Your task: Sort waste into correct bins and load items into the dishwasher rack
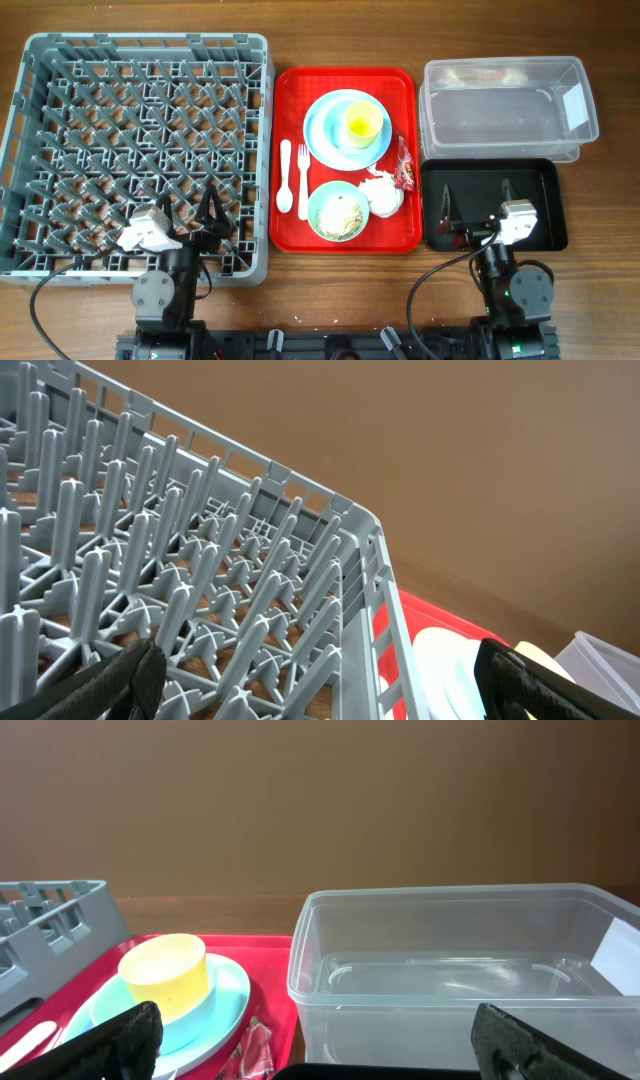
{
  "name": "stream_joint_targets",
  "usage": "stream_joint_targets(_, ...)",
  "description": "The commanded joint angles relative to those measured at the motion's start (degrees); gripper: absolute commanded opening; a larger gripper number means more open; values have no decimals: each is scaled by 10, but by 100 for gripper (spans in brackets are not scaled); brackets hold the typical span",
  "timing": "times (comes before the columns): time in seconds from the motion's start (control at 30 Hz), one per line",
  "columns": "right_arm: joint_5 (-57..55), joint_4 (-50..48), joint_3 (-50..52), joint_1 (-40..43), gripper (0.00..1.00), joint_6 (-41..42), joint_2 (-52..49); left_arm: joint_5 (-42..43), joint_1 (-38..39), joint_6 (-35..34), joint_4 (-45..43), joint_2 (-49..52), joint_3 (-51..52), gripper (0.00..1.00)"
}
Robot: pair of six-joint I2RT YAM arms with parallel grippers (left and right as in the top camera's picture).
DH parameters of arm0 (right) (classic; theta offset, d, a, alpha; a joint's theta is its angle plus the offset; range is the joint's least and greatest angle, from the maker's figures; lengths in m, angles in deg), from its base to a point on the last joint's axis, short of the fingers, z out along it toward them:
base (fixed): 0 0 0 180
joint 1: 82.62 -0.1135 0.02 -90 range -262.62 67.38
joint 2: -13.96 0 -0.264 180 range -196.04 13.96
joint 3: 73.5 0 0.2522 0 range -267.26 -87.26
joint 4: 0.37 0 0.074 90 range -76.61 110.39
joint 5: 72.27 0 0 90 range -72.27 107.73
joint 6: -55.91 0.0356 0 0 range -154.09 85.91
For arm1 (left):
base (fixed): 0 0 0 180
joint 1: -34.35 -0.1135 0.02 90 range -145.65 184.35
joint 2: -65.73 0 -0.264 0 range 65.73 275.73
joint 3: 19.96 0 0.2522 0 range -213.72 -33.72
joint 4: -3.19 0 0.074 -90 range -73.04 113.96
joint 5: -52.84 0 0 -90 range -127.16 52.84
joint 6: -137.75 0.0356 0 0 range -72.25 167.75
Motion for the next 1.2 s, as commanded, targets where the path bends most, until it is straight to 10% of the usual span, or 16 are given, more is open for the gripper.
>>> stream_joint_targets(0.0, 7, -2, 1, -2, 100, -6, -3, 1, 2, 12, 1, -3, 2, 100)
stream_joint_targets(1.17, 43, 48, -31, -2, 100, 53, -3, 1, 2, 12, 1, -3, 2, 100)
